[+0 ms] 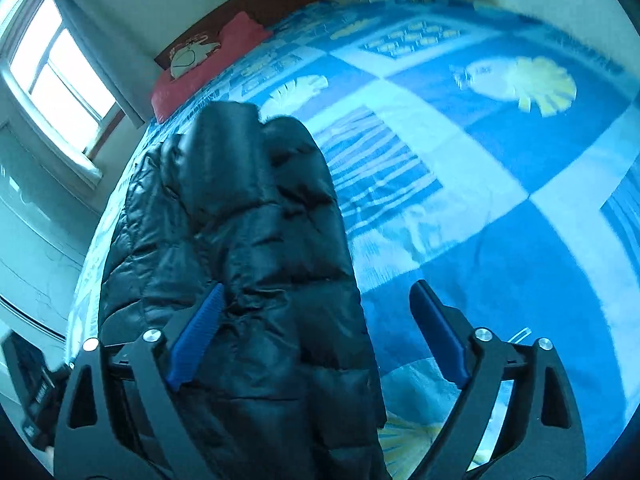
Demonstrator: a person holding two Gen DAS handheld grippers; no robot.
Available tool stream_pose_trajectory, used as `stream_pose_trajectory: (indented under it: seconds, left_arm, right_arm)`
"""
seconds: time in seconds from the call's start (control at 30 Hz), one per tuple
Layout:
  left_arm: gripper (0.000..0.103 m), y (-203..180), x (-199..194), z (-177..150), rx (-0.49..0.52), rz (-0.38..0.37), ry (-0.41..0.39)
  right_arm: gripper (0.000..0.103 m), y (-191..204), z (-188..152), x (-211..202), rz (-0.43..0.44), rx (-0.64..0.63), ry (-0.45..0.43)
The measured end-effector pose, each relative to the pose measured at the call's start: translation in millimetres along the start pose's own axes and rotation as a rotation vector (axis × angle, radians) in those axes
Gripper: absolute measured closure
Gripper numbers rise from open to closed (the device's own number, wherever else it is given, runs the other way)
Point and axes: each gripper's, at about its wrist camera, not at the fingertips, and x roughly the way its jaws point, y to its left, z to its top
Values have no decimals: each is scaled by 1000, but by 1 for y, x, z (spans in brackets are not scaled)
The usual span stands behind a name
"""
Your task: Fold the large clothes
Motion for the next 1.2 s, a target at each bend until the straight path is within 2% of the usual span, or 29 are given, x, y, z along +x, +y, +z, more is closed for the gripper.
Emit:
stream_pose_trajectory:
  seconds: [0.1,0.3,0.33,0.4,0.5,0.57,0.7,0.93,1.2]
  left_arm:
    - [15,10,9,-2,-82,-63,20]
    - [13,12,28,2,-172,-82,34]
    - [13,12,30,3,-188,-79,32]
    - [14,10,32,3,-204,-61,20]
    - [19,4,33,1,-197,-46,2]
    - [22,4,28,-1,-197,-52,-10]
    - [27,0,23,-2,-178,-53,-23]
    - [30,6,-2,9,-120,-58,-53]
    - [30,30,-43,37,-105,-19,-145]
  right_arm:
    - [5,-15,-3,11,77,71,32]
    - [4,-10,-8,19,131,49,21]
    - [7,-9,-8,21,150,44,29]
    - [23,-6,-10,23,180,44,41]
    - [41,-9,-14,27,255,90,59]
    - [47,-12,-19,28,308,113,52]
    - [57,-9,-24,20,335,102,13]
    - [62,9,-27,20,404,81,-20]
    - [63,72,-26,55,482,33,35]
